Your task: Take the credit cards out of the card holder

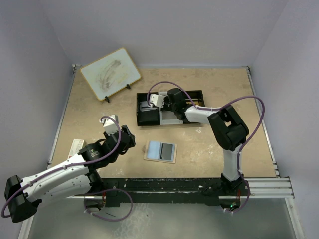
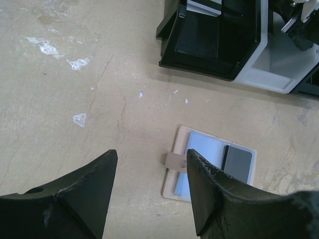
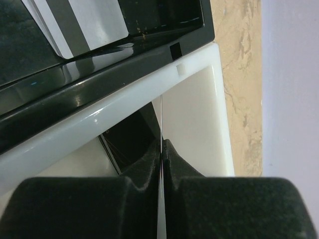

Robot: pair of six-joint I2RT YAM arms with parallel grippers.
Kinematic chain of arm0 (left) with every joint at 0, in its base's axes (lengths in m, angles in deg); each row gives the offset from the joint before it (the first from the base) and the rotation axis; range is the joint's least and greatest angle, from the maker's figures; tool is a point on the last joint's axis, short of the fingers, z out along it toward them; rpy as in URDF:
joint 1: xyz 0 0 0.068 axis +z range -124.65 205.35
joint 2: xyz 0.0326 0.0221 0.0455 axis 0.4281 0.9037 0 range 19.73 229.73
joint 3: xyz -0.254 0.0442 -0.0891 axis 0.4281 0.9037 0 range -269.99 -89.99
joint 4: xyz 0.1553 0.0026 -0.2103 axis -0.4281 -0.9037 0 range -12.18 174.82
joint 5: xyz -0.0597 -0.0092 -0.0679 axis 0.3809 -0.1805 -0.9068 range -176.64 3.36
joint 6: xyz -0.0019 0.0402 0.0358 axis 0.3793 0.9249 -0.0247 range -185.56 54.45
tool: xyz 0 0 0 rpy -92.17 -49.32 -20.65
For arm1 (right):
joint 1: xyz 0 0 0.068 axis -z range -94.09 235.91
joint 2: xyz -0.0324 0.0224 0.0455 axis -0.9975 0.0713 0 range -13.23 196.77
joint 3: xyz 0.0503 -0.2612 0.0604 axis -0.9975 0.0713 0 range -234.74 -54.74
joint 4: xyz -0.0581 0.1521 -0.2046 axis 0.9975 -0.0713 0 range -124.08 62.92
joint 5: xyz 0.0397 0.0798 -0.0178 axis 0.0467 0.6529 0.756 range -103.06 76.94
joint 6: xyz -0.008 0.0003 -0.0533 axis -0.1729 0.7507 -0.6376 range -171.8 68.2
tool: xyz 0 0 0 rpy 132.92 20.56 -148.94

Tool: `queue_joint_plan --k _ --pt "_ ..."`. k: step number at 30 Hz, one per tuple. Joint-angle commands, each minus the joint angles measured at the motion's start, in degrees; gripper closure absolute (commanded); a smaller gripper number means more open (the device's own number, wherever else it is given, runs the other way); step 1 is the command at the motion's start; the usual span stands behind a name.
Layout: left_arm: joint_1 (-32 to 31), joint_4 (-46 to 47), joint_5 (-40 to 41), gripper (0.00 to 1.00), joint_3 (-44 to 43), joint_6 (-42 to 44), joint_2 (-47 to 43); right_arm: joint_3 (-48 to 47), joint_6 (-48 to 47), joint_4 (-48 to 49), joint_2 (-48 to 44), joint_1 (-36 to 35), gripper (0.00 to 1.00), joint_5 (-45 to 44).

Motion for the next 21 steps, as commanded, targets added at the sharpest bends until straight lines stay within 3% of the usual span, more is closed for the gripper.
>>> queue_joint_plan --k 1,8,13,21 --pt "0.4 0.1 1.8 0.44 -0.2 -0.8 -0.5 -1.8 -0.2 0.8 -1.6 0.2 0.90 -0.5" --pt "0.4 0.0 1.8 0.44 -1.0 -0.3 0.4 -3.8 3.2 -5.0 -3.0 0.2 0.74 2.8" --pt "0.4 0.3 1.5 0.44 -1.3 0.0 1.0 -4.8 5.1 -6.5 -4.7 0.2 0.72 5.4" --pt "0.4 1.5 -0.3 0.44 -1.7 0.7 2.5 -4.3 5.2 -6.1 -4.3 0.3 0.71 2.7"
